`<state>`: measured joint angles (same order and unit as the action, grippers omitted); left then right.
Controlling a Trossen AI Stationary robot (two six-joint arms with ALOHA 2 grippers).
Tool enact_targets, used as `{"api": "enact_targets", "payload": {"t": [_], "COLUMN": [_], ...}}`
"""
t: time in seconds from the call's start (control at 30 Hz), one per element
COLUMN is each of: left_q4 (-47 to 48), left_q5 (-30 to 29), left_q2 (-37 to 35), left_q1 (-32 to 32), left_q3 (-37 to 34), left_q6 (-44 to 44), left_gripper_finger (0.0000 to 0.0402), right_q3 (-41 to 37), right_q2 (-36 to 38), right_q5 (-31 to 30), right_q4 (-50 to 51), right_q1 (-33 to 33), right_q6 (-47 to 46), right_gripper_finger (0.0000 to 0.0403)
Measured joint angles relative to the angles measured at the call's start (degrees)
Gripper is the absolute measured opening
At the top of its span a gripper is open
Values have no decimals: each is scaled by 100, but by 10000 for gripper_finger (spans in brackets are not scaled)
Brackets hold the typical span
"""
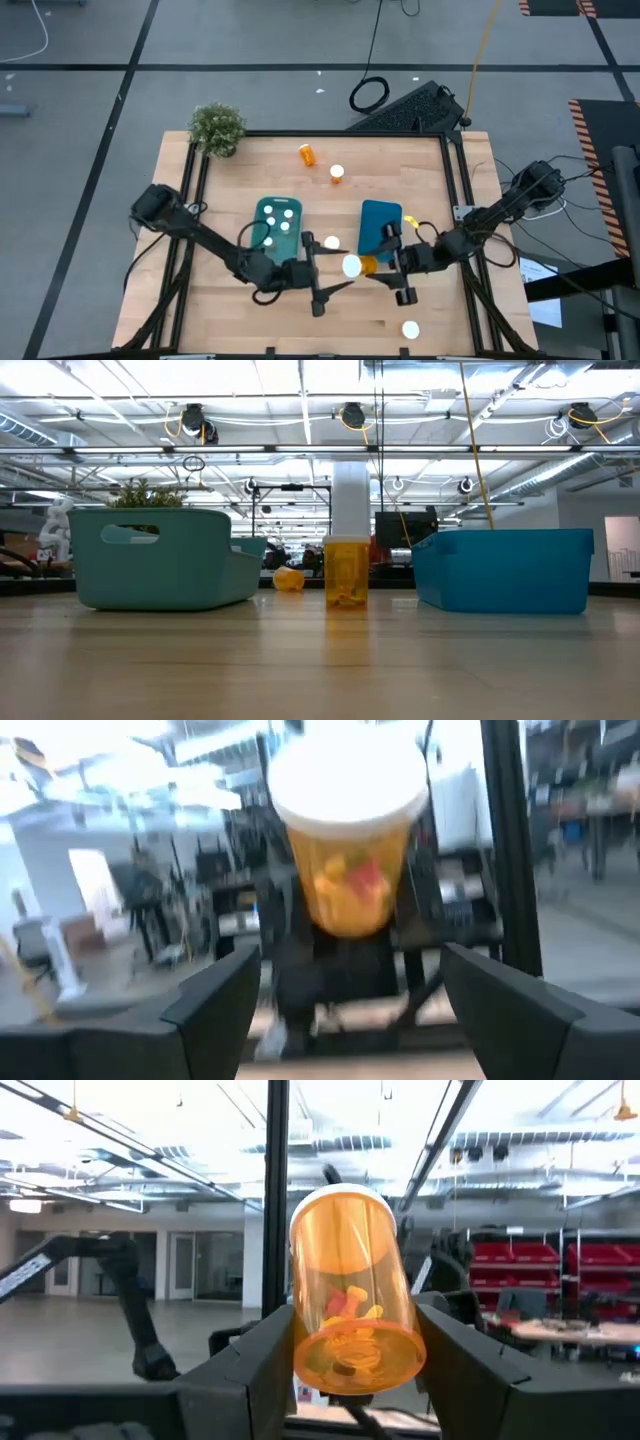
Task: Pick and place medicine bottles into bin by pill shape (circle, oval)
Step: Put the large orange pill bottle into the blue bin
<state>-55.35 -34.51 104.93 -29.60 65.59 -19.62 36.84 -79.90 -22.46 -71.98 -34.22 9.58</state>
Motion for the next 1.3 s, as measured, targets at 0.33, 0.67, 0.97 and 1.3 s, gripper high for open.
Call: {"api": "enact_targets", "payload": {"t": [0.33, 0.67, 0.97, 1.3], "left_q4": [-1303, -1859, -1507, -1513], "left_q5": [1039, 1583, 1963, 1890], "left_q2": [352, 349, 347, 347], "left_q1": [393, 704, 1051, 901], "left_q3": [60, 104, 107, 107], "left_q6": [29, -83, 536, -38], "left_gripper_finger": [328, 352, 278, 239], "right_q3": [-26, -26, -26, -26], "right_q2": [0, -4, -7, -17], "right_q5": [3, 122, 313, 326], "right_q4": [-412, -420, -161, -131], "right_q1": [139, 580, 752, 638], "right_q6": [525, 551, 320, 354], "right_gripper_finger": [184, 185, 185, 185]}}
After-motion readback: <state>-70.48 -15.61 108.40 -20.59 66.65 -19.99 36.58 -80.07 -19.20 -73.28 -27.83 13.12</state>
